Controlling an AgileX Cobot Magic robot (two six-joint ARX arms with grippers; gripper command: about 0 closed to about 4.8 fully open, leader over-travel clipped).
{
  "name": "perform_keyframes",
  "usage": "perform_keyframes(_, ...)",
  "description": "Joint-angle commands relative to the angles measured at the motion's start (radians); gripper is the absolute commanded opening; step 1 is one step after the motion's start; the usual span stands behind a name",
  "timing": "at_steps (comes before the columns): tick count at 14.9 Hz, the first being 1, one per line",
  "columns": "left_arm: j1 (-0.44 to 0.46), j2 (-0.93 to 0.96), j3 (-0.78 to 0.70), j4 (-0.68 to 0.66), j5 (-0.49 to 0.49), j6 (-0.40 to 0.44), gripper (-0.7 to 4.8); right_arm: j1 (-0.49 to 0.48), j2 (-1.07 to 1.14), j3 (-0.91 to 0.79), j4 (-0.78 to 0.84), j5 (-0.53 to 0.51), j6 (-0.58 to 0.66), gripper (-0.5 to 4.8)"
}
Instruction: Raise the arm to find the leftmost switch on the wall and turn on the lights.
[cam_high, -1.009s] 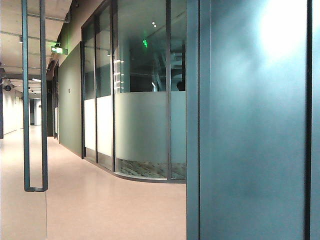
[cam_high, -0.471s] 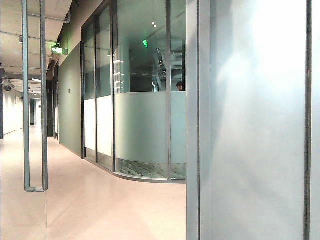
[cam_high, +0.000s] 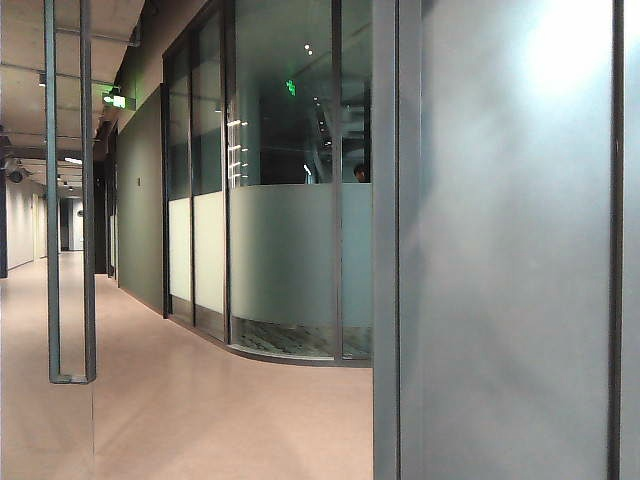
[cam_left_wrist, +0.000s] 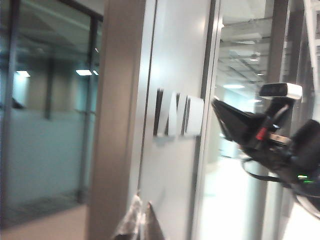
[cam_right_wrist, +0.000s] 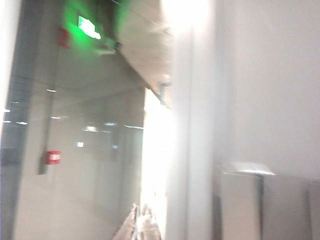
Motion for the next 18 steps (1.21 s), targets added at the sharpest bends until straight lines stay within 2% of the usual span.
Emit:
perform_keyframes(1, 0.000, -0.089, 0.006, -0.149, -0.190, 0.199, -0.05, 0.000, -0.085, 0.002, -0.151, -0.002, 0.005, -0.01)
perform_keyframes(3, 0.000, -0.154, 0.006, -0.295, -0.365, 0.289, -0.05, 0.000, -0.143, 0.001, -0.251, 0.000, -0.001, -0.01)
perform_keyframes(6, 0.000, -0.264, -0.018, -0.517, -0.681, 0.426, -0.05, 0.000, -0.218, -0.003, -0.418, 0.002, -0.056, -0.01)
perform_keyframes(8, 0.000, -0.352, -0.085, -0.546, -0.756, 0.448, -0.05, 0.000, -0.279, -0.079, -0.457, 0.023, -0.068, -0.01)
perform_keyframes(13, 0.001, -0.614, -0.404, -0.552, -0.920, 0.471, -0.05, 0.000, -0.525, -0.516, -0.411, 0.257, -0.118, -0.01)
perform_keyframes(16, 0.001, -0.721, -0.582, -0.620, -0.925, 0.472, -0.05, 0.000, -0.668, -0.789, -0.356, 0.400, -0.122, -0.01)
perform_keyframes(18, 0.000, -0.798, -0.672, -0.636, -0.925, 0.471, -0.05, 0.000, -0.754, -0.932, -0.355, 0.449, -0.122, -0.01)
